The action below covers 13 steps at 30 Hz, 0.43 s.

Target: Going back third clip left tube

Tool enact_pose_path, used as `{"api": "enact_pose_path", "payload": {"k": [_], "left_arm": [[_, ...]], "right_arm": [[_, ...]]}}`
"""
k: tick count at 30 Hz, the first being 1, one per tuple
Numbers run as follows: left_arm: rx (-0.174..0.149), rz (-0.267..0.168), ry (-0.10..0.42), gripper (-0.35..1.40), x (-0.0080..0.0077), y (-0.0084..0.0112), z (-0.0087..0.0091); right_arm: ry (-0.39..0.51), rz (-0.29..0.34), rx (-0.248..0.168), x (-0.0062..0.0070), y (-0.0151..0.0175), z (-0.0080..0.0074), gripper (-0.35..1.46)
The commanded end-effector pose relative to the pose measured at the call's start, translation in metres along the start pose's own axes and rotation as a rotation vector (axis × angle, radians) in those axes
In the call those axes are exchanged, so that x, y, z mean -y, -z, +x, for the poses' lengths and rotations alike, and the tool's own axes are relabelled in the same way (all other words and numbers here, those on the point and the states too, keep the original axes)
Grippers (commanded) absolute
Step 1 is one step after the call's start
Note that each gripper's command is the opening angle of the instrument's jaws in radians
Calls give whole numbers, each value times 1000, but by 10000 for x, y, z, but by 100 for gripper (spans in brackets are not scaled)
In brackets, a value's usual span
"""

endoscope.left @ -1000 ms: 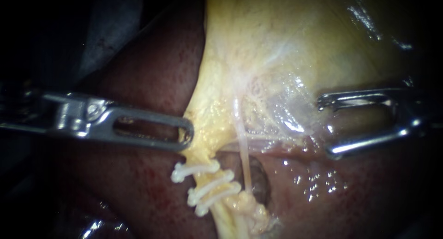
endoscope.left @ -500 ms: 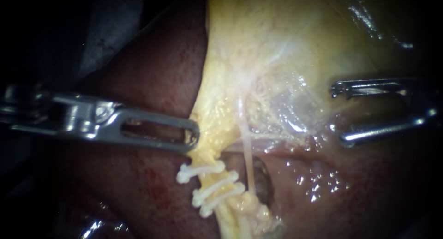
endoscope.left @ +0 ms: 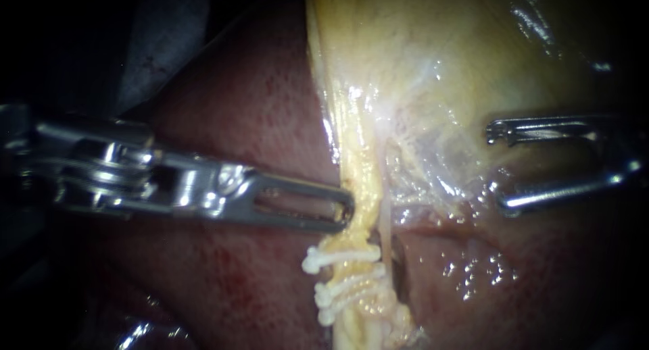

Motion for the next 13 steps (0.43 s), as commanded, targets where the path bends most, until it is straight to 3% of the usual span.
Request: {"api": "enact_pose_path", "payload": {"k": [1,13], "left_arm": [[2,0,0,-35,0,0,0],[1,1,-1,-35,-3,0,0]], "right_arm": [[0,0,0,0,0,0,55],[0,0,0,0,0,0,55]]}}
